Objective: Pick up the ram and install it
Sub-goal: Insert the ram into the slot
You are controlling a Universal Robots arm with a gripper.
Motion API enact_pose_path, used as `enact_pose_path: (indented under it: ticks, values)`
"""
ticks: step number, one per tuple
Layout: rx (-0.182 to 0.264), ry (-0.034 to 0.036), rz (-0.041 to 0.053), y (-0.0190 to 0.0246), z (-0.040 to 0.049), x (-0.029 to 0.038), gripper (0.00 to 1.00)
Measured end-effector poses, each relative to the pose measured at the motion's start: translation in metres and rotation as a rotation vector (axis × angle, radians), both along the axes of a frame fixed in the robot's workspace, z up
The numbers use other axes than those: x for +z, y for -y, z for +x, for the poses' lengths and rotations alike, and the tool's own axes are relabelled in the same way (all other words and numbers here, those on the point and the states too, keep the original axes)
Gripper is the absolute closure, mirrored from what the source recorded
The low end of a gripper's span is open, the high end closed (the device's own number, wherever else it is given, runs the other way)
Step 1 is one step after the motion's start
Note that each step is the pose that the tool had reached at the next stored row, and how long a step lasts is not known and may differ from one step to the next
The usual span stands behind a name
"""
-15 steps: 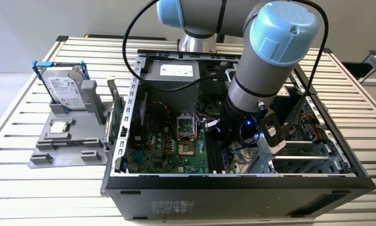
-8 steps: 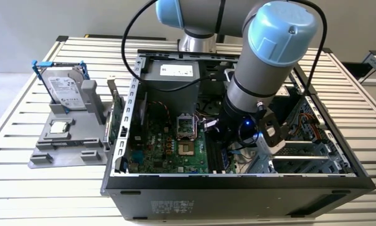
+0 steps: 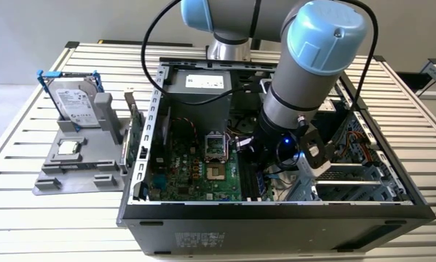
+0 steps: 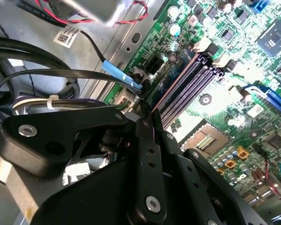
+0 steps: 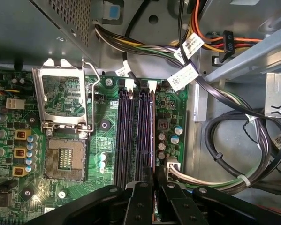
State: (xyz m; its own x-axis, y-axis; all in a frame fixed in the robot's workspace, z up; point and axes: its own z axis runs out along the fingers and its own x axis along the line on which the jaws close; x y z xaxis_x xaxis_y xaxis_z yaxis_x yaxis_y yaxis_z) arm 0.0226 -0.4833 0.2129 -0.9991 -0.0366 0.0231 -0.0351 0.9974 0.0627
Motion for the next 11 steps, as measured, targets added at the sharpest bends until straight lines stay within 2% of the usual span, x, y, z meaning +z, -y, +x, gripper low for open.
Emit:
enact_pose_path:
  ticks: [3, 11]
  values:
    - [0.0, -0.0022, 0.0001, 0.0, 0.0008, 0.0001, 1.0]
    - [0.0, -0.0146, 0.0001, 0.0014, 0.0021, 0.0033, 1.0]
